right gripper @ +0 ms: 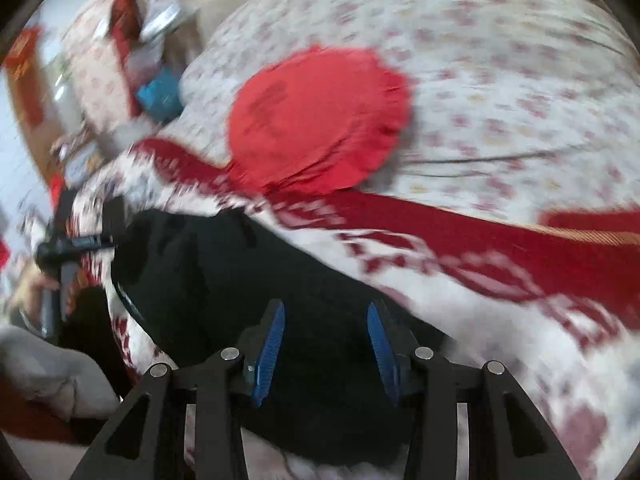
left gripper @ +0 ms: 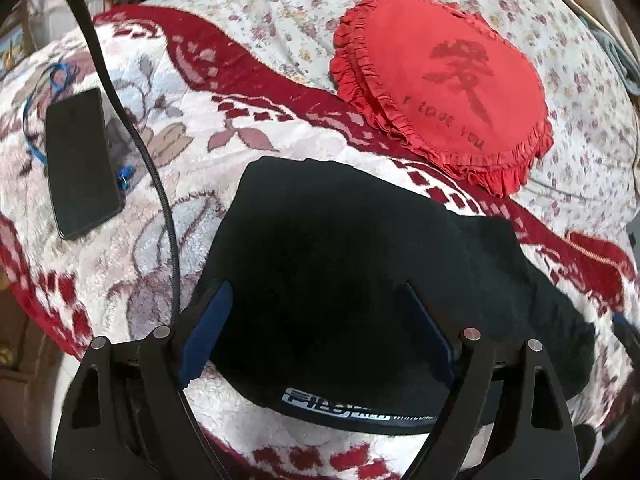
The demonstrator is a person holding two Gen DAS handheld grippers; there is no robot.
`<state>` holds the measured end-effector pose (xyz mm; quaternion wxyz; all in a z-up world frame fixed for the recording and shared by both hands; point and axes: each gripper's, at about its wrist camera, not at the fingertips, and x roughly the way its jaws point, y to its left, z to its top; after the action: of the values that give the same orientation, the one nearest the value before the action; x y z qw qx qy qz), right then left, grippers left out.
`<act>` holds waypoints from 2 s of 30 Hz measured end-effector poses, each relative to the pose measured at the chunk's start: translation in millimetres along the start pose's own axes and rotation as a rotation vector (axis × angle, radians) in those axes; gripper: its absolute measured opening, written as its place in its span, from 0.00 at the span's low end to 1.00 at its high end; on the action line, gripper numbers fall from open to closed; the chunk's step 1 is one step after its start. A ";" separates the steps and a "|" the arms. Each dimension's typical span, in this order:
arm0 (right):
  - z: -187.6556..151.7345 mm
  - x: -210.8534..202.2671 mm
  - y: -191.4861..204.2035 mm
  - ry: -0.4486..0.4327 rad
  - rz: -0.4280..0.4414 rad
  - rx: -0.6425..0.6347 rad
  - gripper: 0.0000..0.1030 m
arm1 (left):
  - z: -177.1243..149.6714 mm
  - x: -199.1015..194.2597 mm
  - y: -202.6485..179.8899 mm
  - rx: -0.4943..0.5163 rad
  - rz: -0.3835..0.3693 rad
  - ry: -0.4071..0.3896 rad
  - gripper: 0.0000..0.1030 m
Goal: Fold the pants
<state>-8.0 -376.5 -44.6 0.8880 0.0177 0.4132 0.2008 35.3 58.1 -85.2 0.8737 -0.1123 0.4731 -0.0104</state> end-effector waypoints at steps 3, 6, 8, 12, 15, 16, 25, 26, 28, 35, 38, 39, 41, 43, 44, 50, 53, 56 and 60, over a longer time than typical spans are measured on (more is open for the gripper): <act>17.2 53.2 25.3 0.065 0.063 -0.065 0.40 | 2.1 -3.9 6.5 -0.008 0.014 -0.020 0.83; 34.3 101.2 45.8 0.110 0.103 -0.114 0.40 | 5.5 -8.0 24.2 -0.062 0.013 -0.046 0.83; 43.6 124.7 51.8 0.117 0.138 -0.110 0.40 | 7.7 -6.6 35.9 -0.100 -0.018 -0.041 0.83; 50.9 165.5 57.4 0.144 0.193 -0.065 0.36 | 9.1 2.7 49.8 -0.129 -0.034 -0.011 0.83; 51.4 177.1 71.6 0.146 0.153 -0.114 0.04 | 7.7 9.0 56.1 -0.150 -0.037 0.005 0.83; 55.4 177.4 73.5 0.143 0.145 -0.127 0.04 | 7.3 10.2 57.3 -0.153 -0.036 0.007 0.83; 106.0 196.7 78.2 0.120 -0.006 -0.175 0.01 | 9.6 10.5 74.1 -0.193 -0.007 0.001 0.83; 102.7 206.6 79.4 0.139 -0.033 -0.189 0.01 | 9.8 10.0 74.9 -0.195 -0.004 0.001 0.83; 97.4 214.9 78.9 0.150 -0.036 -0.168 0.03 | 10.0 7.8 74.5 -0.190 -0.007 0.001 0.83; 67.7 128.3 79.9 0.087 0.078 -0.064 0.39 | 13.4 0.2 65.1 -0.161 -0.024 -0.025 0.83; 32.2 89.6 101.7 0.083 0.168 -0.070 0.40 | 12.9 0.0 59.9 -0.159 -0.021 -0.028 0.83; 21.1 81.9 108.0 0.080 0.175 -0.081 0.40 | 11.8 -0.4 57.6 -0.157 -0.022 -0.025 0.83; -3.8 71.0 122.6 0.058 0.135 -0.115 0.40 | 10.4 -2.2 51.2 -0.142 -0.022 -0.030 0.83; -24.7 66.0 133.0 0.041 0.087 -0.153 0.40 | 8.8 -5.8 42.4 -0.116 -0.011 -0.040 0.83; -32.0 63.7 136.8 0.040 0.082 -0.172 0.40 | 8.1 -7.9 38.0 -0.103 -0.013 -0.044 0.83; -46.0 70.8 155.4 0.062 0.113 -0.218 0.40 | -6.2 -22.3 37.0 -0.124 -0.047 -0.033 0.83; -50.1 68.7 159.7 0.062 0.189 -0.157 0.40 | -21.1 -28.8 41.8 -0.152 -0.071 -0.004 0.83; -57.8 71.0 149.8 0.076 0.174 -0.074 0.40 | -36.3 -30.4 39.2 -0.157 -0.106 0.027 0.83; -65.0 75.8 126.9 0.092 0.203 0.070 0.40 | -53.2 -22.2 27.1 -0.156 -0.170 0.097 0.83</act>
<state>-55.7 -240.5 -117.4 0.8421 0.0812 0.4565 0.2756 -23.4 77.4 -100.5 0.8343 -0.2191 0.5032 -0.0530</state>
